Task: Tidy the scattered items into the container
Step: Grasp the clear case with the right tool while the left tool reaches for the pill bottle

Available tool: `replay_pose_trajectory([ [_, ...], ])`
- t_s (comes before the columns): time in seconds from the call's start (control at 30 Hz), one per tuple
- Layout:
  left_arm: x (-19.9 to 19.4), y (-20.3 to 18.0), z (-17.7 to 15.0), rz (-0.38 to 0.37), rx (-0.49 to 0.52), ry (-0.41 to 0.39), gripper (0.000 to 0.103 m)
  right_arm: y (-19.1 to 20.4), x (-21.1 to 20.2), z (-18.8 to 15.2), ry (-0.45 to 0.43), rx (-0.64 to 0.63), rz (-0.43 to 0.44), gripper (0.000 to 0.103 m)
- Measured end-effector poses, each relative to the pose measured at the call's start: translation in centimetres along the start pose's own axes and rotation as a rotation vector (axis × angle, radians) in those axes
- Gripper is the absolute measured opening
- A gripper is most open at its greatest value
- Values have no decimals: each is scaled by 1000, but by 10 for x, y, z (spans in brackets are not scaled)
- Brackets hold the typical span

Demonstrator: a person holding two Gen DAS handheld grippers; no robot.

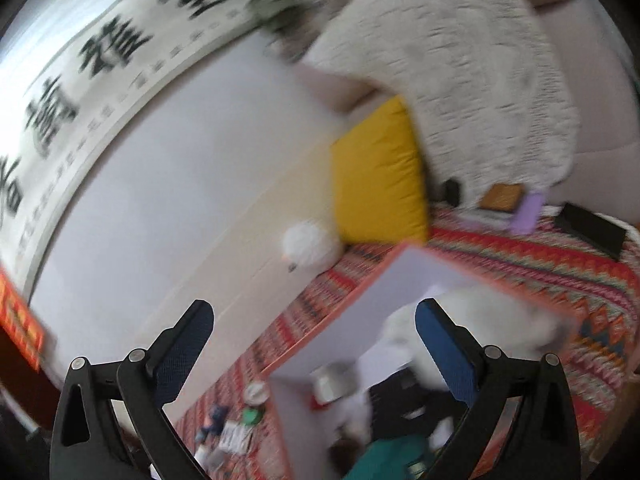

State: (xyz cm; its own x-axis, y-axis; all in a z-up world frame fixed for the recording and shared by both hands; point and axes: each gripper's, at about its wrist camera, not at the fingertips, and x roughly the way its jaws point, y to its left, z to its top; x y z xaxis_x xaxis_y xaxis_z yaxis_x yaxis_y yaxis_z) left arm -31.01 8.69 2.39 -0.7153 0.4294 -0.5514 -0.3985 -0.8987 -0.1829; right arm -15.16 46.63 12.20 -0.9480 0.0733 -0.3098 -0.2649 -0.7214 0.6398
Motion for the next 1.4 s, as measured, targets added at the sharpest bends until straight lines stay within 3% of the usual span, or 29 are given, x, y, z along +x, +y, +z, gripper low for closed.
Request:
replay_pose_trajectory([
  [0.2, -34, 92, -28, 137, -116, -12, 92, 91, 31, -60, 107, -154, 155, 103],
  [0.37, -60, 175, -52, 275, -206, -13, 93, 165, 69, -132, 297, -239, 324, 103],
  [0.5, -58, 218, -68, 316, -207, -5, 94, 191, 113, -202, 501, -221, 395, 103],
  [0.67, -16, 232, -91, 346, 16, 50, 95, 221, 174, -291, 691, -382, 340, 103],
  [0.77, 19, 242, -102, 323, 59, 122, 95, 240, 204, -340, 734, -628, 290, 102],
  [0.93, 59, 267, -117, 287, 84, 196, 95, 258, 244, -401, 780, -903, 236, 101],
  [1.1, 69, 288, -128, 277, 117, 224, 95, 280, 284, -443, 765, -1004, 179, 99],
  [1.23, 79, 299, -126, 278, 119, 240, 95, 288, 314, -458, 760, -1013, 98, 96],
  [1.27, 81, 300, -124, 274, 120, 239, 95, 287, 320, -458, 760, -1010, 82, 89],
  [1.3, 84, 300, -122, 268, 119, 235, 95, 287, 324, -458, 770, -1002, 77, 75],
  [1.4, 97, 299, -114, 249, 132, 233, 95, 275, 325, -449, 794, -978, 104, 73],
])
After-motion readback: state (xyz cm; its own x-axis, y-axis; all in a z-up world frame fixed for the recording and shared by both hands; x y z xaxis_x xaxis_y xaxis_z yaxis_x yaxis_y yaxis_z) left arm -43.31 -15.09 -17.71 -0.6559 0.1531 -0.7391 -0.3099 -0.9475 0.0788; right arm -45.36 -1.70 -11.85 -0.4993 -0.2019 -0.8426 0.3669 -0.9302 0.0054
